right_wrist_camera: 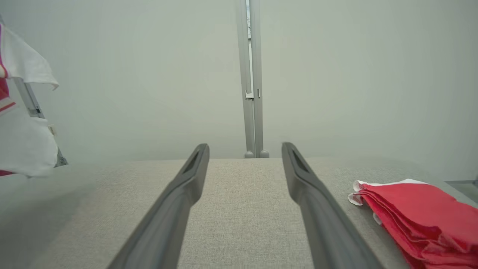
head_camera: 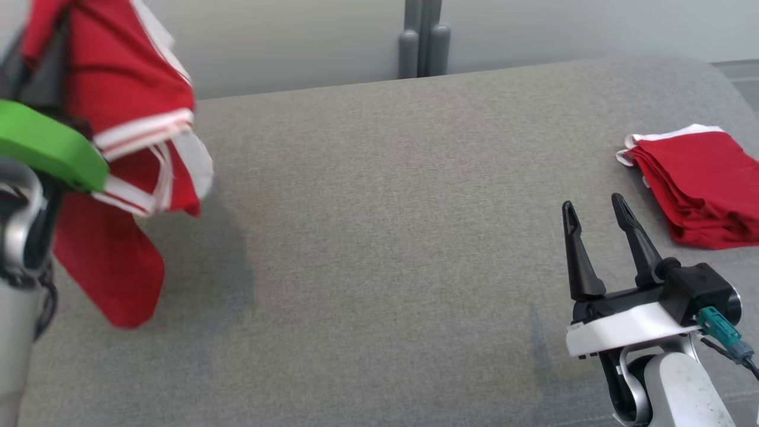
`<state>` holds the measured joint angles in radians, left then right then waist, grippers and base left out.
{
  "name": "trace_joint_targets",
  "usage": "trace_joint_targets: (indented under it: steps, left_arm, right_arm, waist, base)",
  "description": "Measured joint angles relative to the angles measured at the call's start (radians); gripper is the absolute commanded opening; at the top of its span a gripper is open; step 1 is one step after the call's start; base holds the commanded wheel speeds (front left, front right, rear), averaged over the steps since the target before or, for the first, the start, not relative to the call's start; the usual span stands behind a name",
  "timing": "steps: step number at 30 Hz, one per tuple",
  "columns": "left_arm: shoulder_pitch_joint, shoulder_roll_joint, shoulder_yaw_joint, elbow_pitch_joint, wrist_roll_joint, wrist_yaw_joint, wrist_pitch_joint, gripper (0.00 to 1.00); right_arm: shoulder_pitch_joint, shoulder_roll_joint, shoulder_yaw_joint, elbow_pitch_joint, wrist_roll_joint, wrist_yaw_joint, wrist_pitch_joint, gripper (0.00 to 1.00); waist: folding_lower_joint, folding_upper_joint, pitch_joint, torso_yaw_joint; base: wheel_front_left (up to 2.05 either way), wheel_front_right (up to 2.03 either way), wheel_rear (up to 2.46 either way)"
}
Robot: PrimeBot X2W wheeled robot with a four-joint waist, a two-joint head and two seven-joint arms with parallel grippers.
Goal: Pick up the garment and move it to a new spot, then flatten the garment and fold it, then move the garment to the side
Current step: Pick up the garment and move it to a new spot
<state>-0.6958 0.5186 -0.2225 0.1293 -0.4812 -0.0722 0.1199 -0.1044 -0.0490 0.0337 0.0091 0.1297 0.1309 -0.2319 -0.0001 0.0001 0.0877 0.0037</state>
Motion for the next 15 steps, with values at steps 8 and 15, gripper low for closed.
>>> trace_joint_targets:
  steps: [8, 15]
  left_arm:
    - [0.145, -0.068, -0.101, -0.155, -0.019, 0.035, 0.097, 0.0]
    - [0.117, -0.267, -0.214, 0.087, -0.007, 0.036, -0.016, 0.0]
  right_arm:
    - [-0.006, 0.0, 0.012, -0.002, 0.007, 0.0, 0.0, 1.0]
    - [-0.038, 0.0, 0.033, 0.007, 0.018, 0.0, -0.003, 1.0]
  waist:
    - [0.0, 0.0, 0.018, -0.058]
    - [0.0, -0.0001, 0.06, -0.105]
  base:
    - [0.0, 0.0, 0.0]
    - [0.0, 0.0, 0.0]
